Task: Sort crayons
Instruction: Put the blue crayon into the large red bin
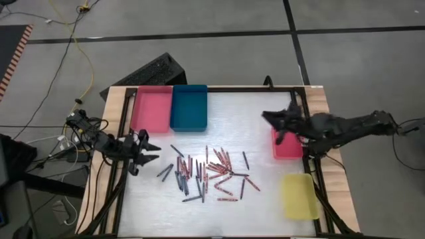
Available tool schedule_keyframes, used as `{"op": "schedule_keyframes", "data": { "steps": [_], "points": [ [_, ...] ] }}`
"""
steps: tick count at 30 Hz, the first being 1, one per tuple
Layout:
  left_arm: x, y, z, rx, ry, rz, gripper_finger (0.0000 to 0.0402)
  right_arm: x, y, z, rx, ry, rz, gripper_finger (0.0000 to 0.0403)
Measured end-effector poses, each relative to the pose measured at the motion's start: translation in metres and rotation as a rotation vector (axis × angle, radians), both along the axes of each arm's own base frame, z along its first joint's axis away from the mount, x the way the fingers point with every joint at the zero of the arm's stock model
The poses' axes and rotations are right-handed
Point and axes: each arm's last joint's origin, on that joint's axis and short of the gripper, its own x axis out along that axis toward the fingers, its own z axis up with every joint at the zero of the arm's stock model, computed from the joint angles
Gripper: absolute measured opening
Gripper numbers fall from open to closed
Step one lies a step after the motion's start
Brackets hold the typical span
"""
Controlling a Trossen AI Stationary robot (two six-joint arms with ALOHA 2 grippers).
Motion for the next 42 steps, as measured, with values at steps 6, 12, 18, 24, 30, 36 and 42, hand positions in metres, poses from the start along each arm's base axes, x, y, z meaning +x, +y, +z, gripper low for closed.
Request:
{"op": "schedule_keyframes", "data": {
  "steps": [6, 12, 18, 24, 30, 36, 42],
  "points": [
    [0.0, 0.0, 0.0, 0.012, -0.002, 0.014, 0.0142, 0.06, 0.006, -0.016, 0.13, 0.304, -0.058, 0.0072],
    [0.004, -0.002, -0.01, -0.015, 0.1, 0.029, 0.0142, 0.105, 0.014, -0.039, 0.115, 0.608, -0.081, 0.0072],
    [0.015, -0.004, 0.006, 0.018, 0.212, 0.098, 0.0142, 0.134, 0.018, -0.048, 0.069, 0.796, -0.1, 0.0072],
    [0.041, -0.012, 0.042, 0.241, 0.488, 0.12, 0.0142, 0.149, 0.024, -0.04, 0.008, 0.864, -0.056, 0.0072],
    [0.073, -0.004, 0.059, 0.377, 0.859, 0.067, 0.0142, 0.15, 0.033, -0.025, -0.036, 0.842, 0.001, 0.0072],
    [0.101, 0.02, 0.049, 0.416, 0.948, -0.128, 0.0142, 0.146, 0.041, -0.022, -0.047, 0.844, 0.03, 0.0072],
    [0.112, 0.046, 0.032, 0.502, 1.039, -0.246, 0.0142, 0.145, 0.05, -0.023, -0.06, 0.847, 0.057, 0.0072]
  ]
}}
